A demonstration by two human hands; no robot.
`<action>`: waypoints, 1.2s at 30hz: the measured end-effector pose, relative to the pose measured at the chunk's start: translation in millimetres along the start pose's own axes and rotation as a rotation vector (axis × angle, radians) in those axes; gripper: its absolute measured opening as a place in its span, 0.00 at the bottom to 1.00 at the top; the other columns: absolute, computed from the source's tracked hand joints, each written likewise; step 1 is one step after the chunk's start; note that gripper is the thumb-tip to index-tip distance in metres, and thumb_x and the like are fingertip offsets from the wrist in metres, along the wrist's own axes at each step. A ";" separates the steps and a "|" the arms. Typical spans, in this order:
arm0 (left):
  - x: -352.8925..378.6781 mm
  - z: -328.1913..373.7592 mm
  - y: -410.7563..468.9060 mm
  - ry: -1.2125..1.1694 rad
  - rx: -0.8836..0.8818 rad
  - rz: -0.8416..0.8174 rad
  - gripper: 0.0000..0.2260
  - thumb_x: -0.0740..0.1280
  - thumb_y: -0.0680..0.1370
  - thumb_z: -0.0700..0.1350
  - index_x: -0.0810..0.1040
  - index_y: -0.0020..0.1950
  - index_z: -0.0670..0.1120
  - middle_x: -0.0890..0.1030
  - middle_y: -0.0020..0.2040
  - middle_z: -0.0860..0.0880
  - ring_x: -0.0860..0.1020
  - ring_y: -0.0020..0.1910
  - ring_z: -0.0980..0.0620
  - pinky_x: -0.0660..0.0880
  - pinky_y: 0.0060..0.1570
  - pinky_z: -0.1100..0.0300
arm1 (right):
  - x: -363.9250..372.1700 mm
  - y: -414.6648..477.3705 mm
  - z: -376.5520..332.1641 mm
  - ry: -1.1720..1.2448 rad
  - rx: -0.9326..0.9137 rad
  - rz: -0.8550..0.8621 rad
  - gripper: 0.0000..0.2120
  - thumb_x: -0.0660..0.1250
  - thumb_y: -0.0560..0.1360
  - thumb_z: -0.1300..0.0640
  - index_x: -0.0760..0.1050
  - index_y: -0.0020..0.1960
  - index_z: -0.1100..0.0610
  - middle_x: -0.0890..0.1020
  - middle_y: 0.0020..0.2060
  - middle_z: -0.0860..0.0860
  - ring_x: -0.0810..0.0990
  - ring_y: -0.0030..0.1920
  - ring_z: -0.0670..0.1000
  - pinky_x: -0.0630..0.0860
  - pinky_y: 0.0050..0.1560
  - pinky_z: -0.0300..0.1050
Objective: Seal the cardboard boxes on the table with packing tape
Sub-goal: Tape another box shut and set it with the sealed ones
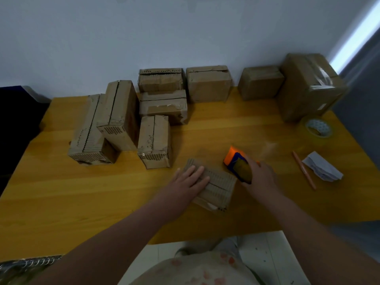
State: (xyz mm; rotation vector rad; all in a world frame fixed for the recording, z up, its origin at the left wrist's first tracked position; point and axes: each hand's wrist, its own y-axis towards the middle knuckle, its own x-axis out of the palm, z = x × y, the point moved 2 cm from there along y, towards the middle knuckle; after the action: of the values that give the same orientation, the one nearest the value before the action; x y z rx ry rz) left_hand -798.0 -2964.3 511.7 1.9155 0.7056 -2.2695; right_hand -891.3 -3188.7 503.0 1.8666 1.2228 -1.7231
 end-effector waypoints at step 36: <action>-80.2 5.1 24.9 -1.877 -0.649 0.069 0.10 0.67 0.78 0.47 0.79 0.52 0.40 0.81 0.43 0.44 0.81 0.41 0.49 0.79 0.44 0.54 | -77.4 -60.9 -4.8 0.997 -0.323 -0.108 0.35 0.75 0.60 0.64 0.71 0.61 0.40 0.75 0.58 0.43 0.78 0.54 0.39 0.80 0.43 0.39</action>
State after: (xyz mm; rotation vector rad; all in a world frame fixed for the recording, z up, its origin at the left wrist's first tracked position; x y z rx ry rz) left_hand -776.9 -3006.4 581.4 -0.6357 0.6972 -2.1174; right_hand -926.7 -3178.1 594.5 2.5222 1.7955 -0.4785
